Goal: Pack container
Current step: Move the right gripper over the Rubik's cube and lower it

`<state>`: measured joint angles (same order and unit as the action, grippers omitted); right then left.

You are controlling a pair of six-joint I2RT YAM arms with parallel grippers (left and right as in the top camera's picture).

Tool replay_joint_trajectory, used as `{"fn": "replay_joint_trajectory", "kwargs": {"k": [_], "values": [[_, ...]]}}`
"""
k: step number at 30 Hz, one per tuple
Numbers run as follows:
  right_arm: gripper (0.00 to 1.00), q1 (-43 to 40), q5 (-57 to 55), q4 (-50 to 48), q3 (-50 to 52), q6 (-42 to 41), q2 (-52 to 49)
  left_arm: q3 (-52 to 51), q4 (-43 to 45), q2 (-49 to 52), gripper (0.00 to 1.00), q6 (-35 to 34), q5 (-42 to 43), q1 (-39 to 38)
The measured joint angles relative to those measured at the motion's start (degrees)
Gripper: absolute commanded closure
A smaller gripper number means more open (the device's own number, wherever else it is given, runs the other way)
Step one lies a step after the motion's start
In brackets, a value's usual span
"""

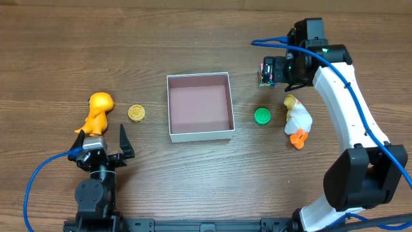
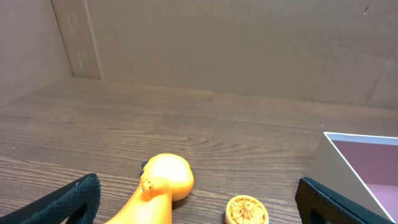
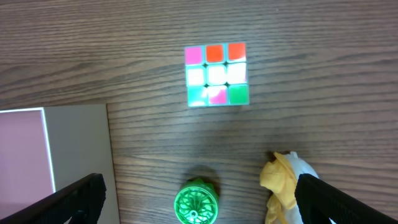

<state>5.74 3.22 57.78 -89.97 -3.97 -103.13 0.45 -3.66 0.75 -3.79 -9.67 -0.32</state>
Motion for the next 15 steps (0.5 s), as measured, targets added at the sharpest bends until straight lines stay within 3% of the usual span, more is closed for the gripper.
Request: {"fn": "replay_joint_trajectory", "kwargs": {"k": [15], "values": [[0.00, 0.0, -4.2, -3.7, -0.8, 0.6, -0.6, 0.0, 0.0, 0.0, 0.00, 0.0, 0.0, 0.0]]}}
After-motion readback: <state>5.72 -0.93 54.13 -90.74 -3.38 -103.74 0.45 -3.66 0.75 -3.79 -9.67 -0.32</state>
